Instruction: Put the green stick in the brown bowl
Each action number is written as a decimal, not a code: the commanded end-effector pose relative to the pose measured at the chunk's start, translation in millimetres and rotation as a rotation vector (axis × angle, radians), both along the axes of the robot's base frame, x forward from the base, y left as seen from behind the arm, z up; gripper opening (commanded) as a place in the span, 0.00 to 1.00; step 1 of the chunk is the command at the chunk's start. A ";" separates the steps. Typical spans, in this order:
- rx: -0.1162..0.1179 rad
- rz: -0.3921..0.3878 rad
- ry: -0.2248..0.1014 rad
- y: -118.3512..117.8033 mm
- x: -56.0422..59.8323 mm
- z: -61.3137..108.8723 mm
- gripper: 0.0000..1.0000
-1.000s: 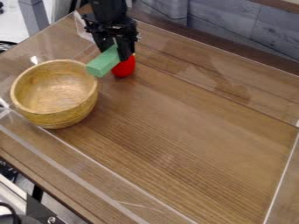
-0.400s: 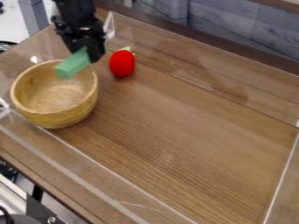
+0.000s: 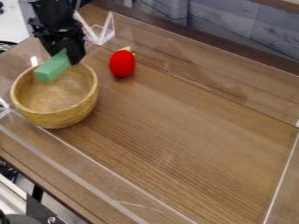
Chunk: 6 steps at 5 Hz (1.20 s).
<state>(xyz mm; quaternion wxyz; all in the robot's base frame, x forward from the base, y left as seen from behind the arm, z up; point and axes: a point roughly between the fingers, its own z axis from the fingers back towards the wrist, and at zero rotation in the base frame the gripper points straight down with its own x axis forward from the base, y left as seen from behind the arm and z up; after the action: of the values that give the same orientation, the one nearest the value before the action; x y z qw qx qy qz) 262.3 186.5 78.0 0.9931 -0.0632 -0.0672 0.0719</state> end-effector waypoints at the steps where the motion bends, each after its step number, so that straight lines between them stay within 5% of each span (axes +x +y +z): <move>1: 0.051 0.010 -0.042 15.6 7.4 17.9 0.00; 2: 0.052 -0.023 -0.031 22.8 1.4 3.1 0.00; 3: 0.049 -0.057 -0.020 27.9 -3.3 -9.7 1.00; 5: 0.038 -0.152 -0.024 29.3 -4.2 21.7 1.00; 6: 0.033 -0.127 -0.032 31.2 2.4 23.0 1.00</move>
<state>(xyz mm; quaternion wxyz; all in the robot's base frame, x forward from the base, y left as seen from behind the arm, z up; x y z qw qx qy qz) 259.7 212.0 78.5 0.9954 -0.0777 -0.0544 0.0100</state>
